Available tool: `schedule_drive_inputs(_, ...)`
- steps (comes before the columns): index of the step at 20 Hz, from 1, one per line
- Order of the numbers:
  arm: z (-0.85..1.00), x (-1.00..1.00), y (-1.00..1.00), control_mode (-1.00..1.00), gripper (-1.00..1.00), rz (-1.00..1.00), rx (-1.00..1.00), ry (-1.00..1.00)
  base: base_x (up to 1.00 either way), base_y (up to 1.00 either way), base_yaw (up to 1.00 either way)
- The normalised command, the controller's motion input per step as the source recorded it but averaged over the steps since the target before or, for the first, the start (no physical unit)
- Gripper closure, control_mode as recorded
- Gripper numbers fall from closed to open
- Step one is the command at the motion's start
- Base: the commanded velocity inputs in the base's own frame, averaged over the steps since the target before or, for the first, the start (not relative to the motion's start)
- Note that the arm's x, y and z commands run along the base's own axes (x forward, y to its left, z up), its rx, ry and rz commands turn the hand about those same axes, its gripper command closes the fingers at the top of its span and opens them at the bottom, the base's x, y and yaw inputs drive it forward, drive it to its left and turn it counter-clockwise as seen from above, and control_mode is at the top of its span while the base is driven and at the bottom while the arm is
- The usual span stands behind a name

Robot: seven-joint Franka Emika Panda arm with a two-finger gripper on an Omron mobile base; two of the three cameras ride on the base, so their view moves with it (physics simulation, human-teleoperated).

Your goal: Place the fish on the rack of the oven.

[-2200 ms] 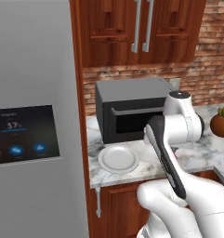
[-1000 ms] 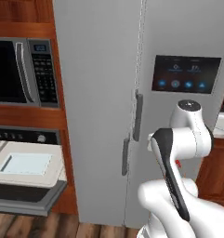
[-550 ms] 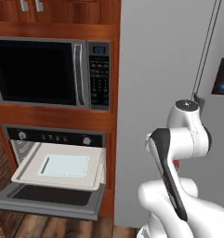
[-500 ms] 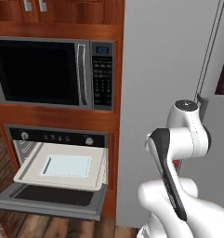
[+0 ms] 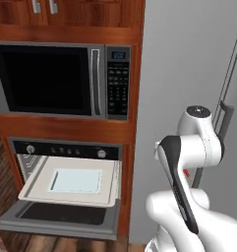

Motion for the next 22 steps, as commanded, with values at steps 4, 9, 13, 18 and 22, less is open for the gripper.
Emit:
schedule_drive_inputs(4,0.00,0.00,0.00,1.00,1.00,0.00,0.00,0.00,0.50,0.30,-0.09)
schedule_drive_inputs(9,0.00,0.00,0.00,1.00,1.00,0.00,0.00,0.00,0.36,0.00,0.00)
schedule_drive_inputs(13,0.00,0.00,0.00,1.00,1.00,0.00,0.00,0.00,0.35,0.00,0.00)
schedule_drive_inputs(18,0.00,0.00,0.00,1.00,1.00,0.00,0.00,0.00,0.32,0.01,0.00)
schedule_drive_inputs(22,0.00,0.00,0.00,1.00,1.00,0.00,0.00,0.00,0.17,0.09,0.00)
